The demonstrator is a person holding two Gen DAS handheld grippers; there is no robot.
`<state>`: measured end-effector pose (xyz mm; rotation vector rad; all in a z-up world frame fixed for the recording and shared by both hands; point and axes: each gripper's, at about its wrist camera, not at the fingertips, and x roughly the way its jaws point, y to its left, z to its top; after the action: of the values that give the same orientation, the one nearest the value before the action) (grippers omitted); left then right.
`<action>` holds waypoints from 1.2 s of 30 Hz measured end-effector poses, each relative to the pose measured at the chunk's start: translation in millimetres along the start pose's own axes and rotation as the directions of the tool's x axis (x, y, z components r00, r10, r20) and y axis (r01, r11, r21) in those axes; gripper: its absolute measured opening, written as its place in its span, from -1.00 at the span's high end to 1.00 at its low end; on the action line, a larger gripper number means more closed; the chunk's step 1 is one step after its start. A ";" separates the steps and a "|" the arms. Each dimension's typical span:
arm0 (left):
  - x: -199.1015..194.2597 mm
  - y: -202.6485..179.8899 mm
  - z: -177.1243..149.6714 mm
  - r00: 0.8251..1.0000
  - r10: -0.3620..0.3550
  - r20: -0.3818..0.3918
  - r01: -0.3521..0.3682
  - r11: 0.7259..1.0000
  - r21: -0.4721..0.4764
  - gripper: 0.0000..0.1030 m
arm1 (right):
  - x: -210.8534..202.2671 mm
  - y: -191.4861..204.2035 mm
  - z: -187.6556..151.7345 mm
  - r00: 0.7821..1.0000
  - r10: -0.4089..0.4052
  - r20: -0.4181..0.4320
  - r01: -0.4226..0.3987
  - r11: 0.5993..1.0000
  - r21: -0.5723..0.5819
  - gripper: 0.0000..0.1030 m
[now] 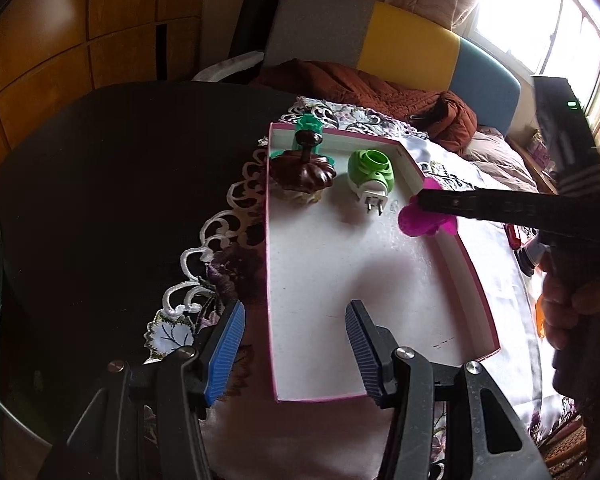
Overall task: Organize rigid objects
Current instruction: 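Carry the magenta funnel cup into the tray and open the right tool, then withdraw the open right tool from the tray back over the cloth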
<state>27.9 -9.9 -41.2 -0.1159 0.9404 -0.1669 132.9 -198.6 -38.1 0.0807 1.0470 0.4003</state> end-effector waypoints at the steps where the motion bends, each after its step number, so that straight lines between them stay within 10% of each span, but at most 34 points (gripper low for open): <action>1: 0.3 1.1 0.3 1.000 0.002 -0.001 -0.002 1.000 -0.003 -0.03 | 7.5 -0.6 1.9 0.999 -0.030 -0.015 0.030 1.000 -0.005 0.69; 25: -0.9 4.8 -2.5 1.000 0.026 -0.010 -0.026 1.000 -0.017 -0.03 | -53.8 -9.4 -10.6 0.984 -0.124 0.125 0.127 0.992 -0.015 -0.24; 36: 0.3 -12.8 -3.8 1.000 0.020 -0.014 -0.020 0.999 0.034 -0.03 | -115.5 -86.7 -63.3 0.927 -0.344 0.151 0.345 0.938 0.026 -0.47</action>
<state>23.8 -22.5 -41.4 -0.0741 0.9523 -0.1652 53.1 -328.1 3.4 -0.0733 0.8872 0.0726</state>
